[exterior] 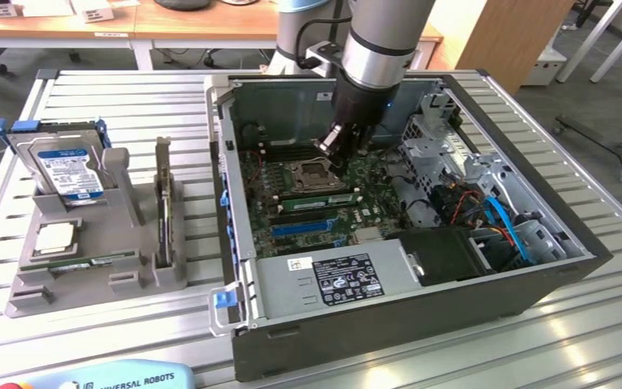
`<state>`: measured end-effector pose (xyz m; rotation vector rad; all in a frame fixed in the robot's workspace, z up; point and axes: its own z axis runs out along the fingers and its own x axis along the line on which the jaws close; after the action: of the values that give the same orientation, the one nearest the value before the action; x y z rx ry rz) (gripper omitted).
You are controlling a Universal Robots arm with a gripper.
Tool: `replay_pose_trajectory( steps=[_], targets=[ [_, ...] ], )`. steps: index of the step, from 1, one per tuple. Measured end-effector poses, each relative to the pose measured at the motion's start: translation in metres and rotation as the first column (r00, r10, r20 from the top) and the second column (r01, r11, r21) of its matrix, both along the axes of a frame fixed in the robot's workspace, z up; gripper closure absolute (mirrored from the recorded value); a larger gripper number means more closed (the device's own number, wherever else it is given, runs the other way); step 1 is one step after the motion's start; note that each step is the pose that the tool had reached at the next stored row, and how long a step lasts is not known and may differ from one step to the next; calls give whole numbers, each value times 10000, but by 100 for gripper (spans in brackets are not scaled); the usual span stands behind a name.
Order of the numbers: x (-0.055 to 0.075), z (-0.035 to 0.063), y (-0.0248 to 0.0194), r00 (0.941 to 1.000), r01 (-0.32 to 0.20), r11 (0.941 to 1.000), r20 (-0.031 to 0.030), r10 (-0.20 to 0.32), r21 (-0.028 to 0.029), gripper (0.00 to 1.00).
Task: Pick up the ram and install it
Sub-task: 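Press down the ram until it locks into place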
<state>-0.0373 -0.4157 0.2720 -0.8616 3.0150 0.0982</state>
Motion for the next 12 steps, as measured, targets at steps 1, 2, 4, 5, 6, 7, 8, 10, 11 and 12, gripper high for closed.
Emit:
replay_pose_trajectory(
  steps=[1,2,4,5,6,7,8,10,11,12],
  targets=[
    [0,0,0,9998,181,9998,0,-181,0,90],
    [0,-1,0,9993,366,9993,0,-366,0,90],
    [0,-1,0,9974,719,9974,0,-719,0,90],
    [0,-1,0,9960,899,9960,0,-899,0,90],
    [0,-1,0,9942,1078,9942,0,-1078,0,90],
    [0,-1,0,9919,1272,9919,0,-1272,0,90],
    [0,-1,0,9894,1452,9894,0,-1452,-1,90],
    [0,-2,0,9836,1804,9836,0,-1804,0,90],
    [0,-2,0,9802,1980,9802,0,-1980,0,90],
    [0,-2,0,9765,2154,9765,0,-2154,0,90]
  ],
)
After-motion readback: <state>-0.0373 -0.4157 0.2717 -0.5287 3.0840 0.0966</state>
